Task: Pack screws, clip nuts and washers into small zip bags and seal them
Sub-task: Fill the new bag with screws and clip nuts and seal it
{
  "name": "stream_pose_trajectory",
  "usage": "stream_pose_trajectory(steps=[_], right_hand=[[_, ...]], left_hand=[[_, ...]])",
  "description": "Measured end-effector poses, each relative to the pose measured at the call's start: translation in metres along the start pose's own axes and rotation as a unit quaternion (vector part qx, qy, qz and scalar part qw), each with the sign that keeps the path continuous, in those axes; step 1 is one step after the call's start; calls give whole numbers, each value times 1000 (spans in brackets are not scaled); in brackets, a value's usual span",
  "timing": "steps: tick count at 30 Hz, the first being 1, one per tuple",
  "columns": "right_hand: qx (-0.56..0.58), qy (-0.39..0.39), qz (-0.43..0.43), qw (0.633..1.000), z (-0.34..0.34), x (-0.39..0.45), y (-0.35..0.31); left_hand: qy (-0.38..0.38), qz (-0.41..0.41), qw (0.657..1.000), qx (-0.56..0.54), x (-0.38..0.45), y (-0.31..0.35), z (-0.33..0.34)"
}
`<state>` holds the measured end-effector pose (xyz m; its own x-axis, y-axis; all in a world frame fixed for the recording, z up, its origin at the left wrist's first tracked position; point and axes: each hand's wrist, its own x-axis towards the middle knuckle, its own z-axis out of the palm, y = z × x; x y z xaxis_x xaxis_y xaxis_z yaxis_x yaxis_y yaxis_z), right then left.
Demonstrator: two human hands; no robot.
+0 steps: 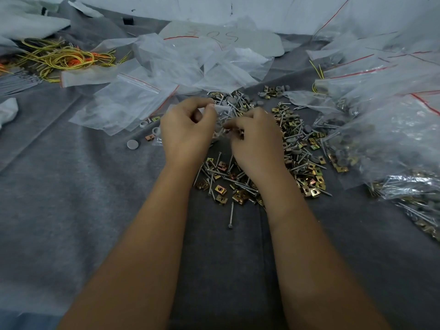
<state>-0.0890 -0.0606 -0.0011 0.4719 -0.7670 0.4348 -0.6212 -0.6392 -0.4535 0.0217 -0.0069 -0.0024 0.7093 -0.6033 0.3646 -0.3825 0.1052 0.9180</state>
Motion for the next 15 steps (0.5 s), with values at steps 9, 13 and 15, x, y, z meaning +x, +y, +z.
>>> stream_pose_trajectory(steps=[9, 13, 15], right_hand=[[106, 45, 89, 989, -12, -4, -3], [-104, -10, 63, 993, -8, -3, 4], [-123, -29, 57, 990, -7, -3, 4]], left_hand=[[27, -48, 987, -150, 9, 5, -16], [194, -112, 935, -276, 14, 9, -25], [214, -118, 928, -282, 15, 9, -25]])
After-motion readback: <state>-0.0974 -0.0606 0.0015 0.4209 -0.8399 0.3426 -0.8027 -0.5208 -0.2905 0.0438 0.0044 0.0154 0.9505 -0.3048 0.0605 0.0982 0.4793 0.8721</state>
